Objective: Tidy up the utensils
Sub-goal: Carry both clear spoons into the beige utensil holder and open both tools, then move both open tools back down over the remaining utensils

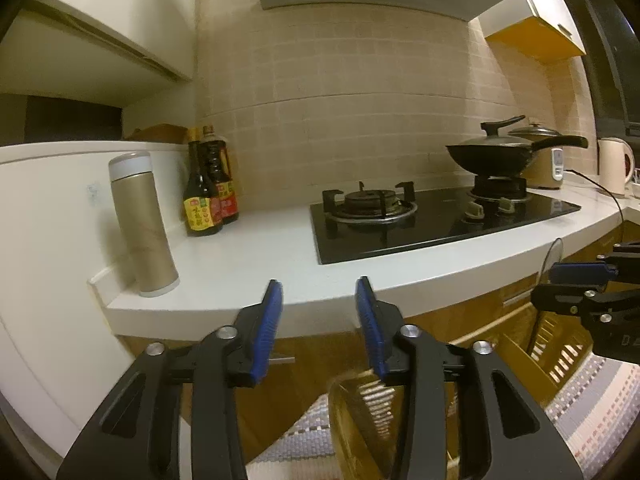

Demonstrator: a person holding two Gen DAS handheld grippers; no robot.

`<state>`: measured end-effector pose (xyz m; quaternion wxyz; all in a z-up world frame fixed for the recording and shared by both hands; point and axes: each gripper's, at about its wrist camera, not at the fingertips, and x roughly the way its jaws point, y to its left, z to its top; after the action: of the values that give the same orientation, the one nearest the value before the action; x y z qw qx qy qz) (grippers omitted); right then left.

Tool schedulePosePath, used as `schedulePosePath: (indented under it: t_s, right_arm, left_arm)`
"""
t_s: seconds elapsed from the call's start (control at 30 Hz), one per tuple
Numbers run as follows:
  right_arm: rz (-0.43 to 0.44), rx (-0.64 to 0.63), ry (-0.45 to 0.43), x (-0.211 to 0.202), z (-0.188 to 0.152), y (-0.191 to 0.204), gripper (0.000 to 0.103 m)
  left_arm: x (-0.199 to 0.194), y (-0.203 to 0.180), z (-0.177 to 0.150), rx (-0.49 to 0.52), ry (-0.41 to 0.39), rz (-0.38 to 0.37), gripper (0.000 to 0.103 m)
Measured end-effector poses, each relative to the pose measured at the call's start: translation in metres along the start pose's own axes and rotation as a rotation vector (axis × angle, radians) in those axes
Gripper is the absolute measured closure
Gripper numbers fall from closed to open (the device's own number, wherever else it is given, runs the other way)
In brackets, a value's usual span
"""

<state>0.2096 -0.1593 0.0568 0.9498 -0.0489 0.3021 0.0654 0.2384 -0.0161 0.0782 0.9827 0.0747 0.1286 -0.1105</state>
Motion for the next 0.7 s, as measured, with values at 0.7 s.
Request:
schedulePosePath:
  t_s: [0.7]
  right_arm:
    - [0.074,0.07,-0.032,-0.103,-0.004,-0.005,0.052]
  left_arm:
    - [-0.125,0.027,0.041,-0.114,-0.006,-0.133,0.039]
